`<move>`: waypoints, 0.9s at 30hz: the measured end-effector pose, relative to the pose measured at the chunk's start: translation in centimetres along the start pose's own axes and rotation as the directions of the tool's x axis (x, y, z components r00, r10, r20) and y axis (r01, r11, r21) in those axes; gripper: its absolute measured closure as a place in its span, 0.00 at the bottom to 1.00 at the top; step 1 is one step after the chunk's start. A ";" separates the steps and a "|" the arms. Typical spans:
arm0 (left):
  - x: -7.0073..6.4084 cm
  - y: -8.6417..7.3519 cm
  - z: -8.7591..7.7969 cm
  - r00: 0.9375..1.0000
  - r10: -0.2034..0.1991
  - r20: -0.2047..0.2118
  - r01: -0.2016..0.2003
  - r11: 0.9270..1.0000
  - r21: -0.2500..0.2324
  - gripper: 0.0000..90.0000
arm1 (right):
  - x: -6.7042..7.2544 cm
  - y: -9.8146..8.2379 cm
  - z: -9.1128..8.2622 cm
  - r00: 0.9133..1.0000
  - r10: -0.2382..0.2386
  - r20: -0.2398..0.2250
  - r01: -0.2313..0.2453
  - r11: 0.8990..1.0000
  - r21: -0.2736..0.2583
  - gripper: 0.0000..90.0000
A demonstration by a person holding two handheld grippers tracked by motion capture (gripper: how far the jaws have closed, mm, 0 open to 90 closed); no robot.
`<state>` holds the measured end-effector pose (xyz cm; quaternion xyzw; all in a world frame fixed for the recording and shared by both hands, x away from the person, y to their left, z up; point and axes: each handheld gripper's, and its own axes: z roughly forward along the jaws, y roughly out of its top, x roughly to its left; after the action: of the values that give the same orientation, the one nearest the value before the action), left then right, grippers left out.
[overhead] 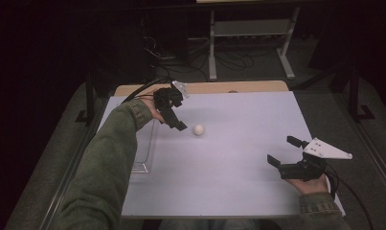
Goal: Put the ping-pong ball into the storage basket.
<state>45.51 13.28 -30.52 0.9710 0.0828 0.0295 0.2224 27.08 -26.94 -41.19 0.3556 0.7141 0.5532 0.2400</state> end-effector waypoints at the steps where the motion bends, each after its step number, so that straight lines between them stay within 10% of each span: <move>1: 0.0 0.0 0.1 1.000 -0.002 0.009 0.002 1.000 0.000 0.00 | 0.0 0.0 0.0 1.000 0.002 -0.001 -0.002 1.000 0.001 0.00; 27: 1.7 0.1 3.6 0.998 -0.010 0.059 0.008 0.999 0.044 0.00 | -0.1 0.1 0.0 1.000 -0.006 0.002 0.006 1.000 -0.001 0.00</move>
<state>47.50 11.92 -33.62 0.9757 0.0811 -0.0021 0.2036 27.14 -27.03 -41.12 0.3538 0.7145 0.5527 0.2426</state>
